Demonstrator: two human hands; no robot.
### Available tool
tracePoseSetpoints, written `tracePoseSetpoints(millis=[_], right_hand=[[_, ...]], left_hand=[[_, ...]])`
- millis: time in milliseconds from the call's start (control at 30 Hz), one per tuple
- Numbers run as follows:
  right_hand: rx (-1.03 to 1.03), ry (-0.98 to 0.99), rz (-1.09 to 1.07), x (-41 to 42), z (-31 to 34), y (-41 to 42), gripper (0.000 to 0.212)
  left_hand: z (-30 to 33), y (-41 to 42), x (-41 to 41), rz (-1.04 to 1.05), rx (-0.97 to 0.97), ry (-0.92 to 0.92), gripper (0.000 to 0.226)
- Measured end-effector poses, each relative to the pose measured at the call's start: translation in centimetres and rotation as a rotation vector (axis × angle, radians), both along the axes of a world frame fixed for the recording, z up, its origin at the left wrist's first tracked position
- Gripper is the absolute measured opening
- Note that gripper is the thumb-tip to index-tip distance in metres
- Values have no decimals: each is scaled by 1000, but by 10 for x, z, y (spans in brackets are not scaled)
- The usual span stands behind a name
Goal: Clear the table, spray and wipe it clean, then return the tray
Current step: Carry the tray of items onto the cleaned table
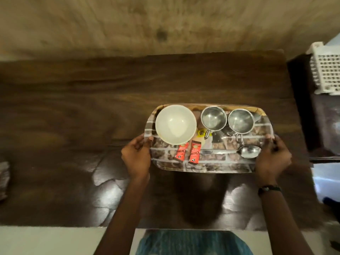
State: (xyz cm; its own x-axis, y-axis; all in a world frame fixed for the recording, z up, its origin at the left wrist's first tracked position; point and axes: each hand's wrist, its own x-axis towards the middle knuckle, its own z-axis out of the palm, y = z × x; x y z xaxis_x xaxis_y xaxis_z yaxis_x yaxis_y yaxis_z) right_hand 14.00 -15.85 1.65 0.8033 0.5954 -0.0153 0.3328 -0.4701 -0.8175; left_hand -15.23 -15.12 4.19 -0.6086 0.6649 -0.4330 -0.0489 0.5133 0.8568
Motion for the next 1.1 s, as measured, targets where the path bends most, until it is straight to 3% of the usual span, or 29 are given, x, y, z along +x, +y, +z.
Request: tracePoseSetpoints(millis=[300,467,700,933,1100], right_hand=[[76,184,-66,-186,-15,32,34],[17,170,-84,-249,-26,48,34],[-103,86,-64,-287,-37,57,30],[-79,37,-77,-296,-41,56,30],[-111,41,-51,-294,-43,58,30]], left_hand=[[-18,26,-176,207,33,5,25],[-36,33,-234,266,10,-10,27],[-57,41,-269,279,-63,-83,19],[-67,50,-273,261,-117,-99,15],[-65,47,-271,292,-87,-111,30]])
